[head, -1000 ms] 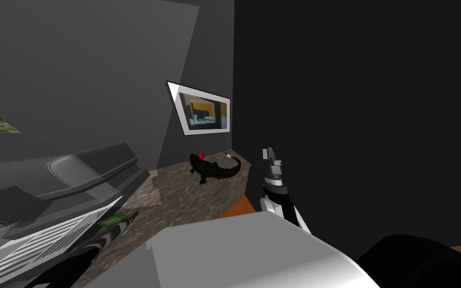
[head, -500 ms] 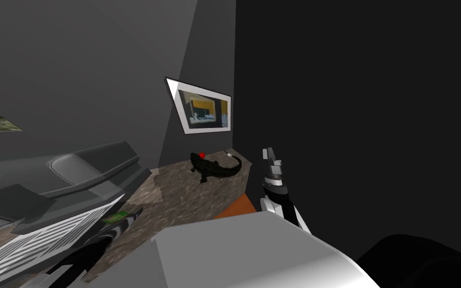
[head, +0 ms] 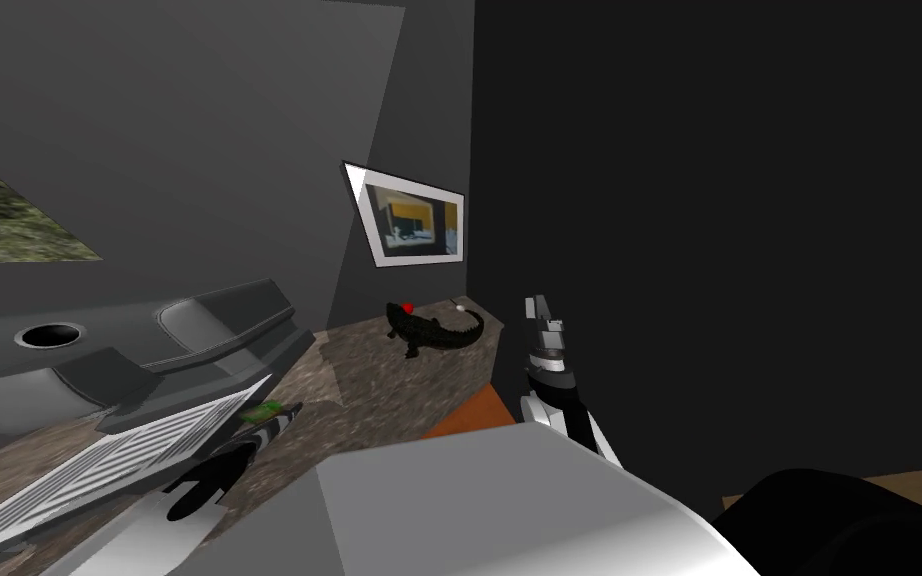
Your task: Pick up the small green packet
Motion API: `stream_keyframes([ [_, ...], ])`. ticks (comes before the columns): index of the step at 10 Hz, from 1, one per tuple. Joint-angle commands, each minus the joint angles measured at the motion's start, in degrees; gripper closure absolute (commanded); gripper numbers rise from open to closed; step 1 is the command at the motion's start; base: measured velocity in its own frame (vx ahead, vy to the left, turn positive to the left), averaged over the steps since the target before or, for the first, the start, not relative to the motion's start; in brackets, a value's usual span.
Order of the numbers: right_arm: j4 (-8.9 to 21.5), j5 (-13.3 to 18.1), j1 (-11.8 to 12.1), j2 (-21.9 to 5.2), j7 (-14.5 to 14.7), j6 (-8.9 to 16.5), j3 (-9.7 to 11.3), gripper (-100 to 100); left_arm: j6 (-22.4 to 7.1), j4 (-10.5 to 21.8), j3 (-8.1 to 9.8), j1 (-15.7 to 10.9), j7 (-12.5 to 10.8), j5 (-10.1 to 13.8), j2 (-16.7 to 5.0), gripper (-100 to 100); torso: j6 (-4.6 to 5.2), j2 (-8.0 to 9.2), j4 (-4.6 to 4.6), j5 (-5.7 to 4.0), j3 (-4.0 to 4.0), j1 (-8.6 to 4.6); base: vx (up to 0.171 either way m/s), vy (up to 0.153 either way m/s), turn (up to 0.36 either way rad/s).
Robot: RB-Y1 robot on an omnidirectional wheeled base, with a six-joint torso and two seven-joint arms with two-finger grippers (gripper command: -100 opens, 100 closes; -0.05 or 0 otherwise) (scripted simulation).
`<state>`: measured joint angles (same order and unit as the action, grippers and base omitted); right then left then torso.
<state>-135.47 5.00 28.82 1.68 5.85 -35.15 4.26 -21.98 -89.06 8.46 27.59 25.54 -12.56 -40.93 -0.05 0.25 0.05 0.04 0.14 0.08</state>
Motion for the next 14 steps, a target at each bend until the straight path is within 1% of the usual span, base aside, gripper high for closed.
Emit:
stream_keyframes([
  [1, 0.0, 0.0, 0.0, 0.0, 0.0, 0.0, 0.0, 0, -0.33, 0.48, -0.29, -1.83, 0.31, 0.04, 0.11, -100, 0.0, 0.0, 0.0, 0.0, 0.0, 0.0, -0.025, -0.002, -0.005],
  [2, 0.0, 0.0, 0.0, 0.0, 0.0, 0.0, 0.0, 0, -1.0, 2.84, -1.38, -3.88, 1.85, 0.93, 0.09, -100, 0.0, -0.11, -0.02, 0.0, -0.06, -0.01, -0.044, 0.01, 0.046],
  [3, 0.0, 0.0, 0.0, 0.0, 0.0, 0.0, 0.0, 0, -1.0, 2.84, -1.38, -5.49, 1.85, 0.93, 0.09, -100, -0.01, -0.09, -0.03, 0.01, -0.06, 0.03, -0.048, 0.008, 0.024],
  [4, 0.0, 0.0, 0.0, 0.0, 0.0, 0.0, 0.0, 0, -1.0, 2.84, -1.38, -5.49, 1.85, 0.93, 0.09, -100, -0.01, -0.08, -0.02, 0.0, -0.05, 0.02, -0.025, 0.0, -0.004],
  [5, 0.0, 0.0, 0.0, 0.0, 0.0, 0.0, 0.0, 0, -1.66, 5.04, -2.48, -7.57, 3.39, 1.83, 0.07, -100, 0.0, -0.14, -0.03, 0.0, -0.08, -0.01, -0.048, 0.001, 0.035],
  [6, 0.0, 0.0, 0.0, 0.0, 0.0, 0.0, 0.0, 0, -1.66, 5.2, -2.48, -9.09, 3.39, 1.83, 0.07, -100, -0.01, -0.09, -0.03, 0.0, -0.06, 0.0, -0.053, 0.004, 0.032],
  [7, 0.0, 0.0, 0.0, 0.0, 0.0, 0.0, 0.0, 0, -2.33, 7.57, -3.57, -11.01, 4.92, 2.72, 0.05, -100, 0.0, -0.08, -0.02, 0.0, -0.05, 0.01, -0.068, 0.011, 0.048],
  [8, 0.0, 0.0, 0.0, 0.0, 0.0, 0.0, 0.0, 0, -2.33, 7.57, -3.57, -12.82, 4.92, 2.72, 0.05, -100, -0.03, -0.02, -0.03, 0.03, -0.03, 0.04, -0.064, 0.007, 0.016],
  [9, 0.0, 0.0, 0.0, 0.0, 0.0, 0.0, 0.0, 0, -2.99, 9.93, -4.66, -14.68, 6.46, 3.61, 0.03, -100, -0.03, -0.04, -0.04, 0.05, -0.04, 0.08, -0.072, 0.009, 0.036],
  [10, 0.0, 0.0, 0.0, 0.0, 0.0, 0.0, 0.0, 0, -2.99, 9.93, -4.66, -16.48, 6.46, 3.61, 0.03, -100, -0.05, -0.02, -0.05, 0.06, -0.03, 0.1, -0.064, 0.012, 0.025],
  [11, 0.0, 0.0, 0.0, 0.0, 0.0, 0.0, 0.0, 0, -3.66, 11.89, -5.76, -18.01, 8.0, 4.5, 0.01, -100, -0.05, -0.04, -0.05, 0.07, -0.04, 0.12, -0.084, 0.013, 0.044],
  [12, 0.0, 0.0, 0.0, 0.0, 0.0, 0.0, 0.0, 0, -3.66, 12.29, -5.76, -19.67, 8.0, 4.5, 0.01, -100, -0.06, 0.02, -0.05, 0.08, -0.02, 0.14, -0.067, 0.012, 0.026],
  [13, 0.0, 0.0, 0.0, 0.0, 0.0, 0.0, 0.0, 0, -4.33, 14.57, -6.85, -21.46, 9.54, 5.39, -0.01, -100, -0.05, -0.03, -0.05, 0.07, -0.04, 0.13, -0.059, 0.014, 0.04],
  [14, 0.0, 0.0, 0.0, 0.0, 0.0, 0.0, 0.0, 0, -4.33, 14.66, -6.85, -23.44, 9.54, 5.39, -0.01, -100, -0.06, -0.05, -0.06, 0.08, -0.06, 0.14, -0.053, 0.013, 0.026],
])
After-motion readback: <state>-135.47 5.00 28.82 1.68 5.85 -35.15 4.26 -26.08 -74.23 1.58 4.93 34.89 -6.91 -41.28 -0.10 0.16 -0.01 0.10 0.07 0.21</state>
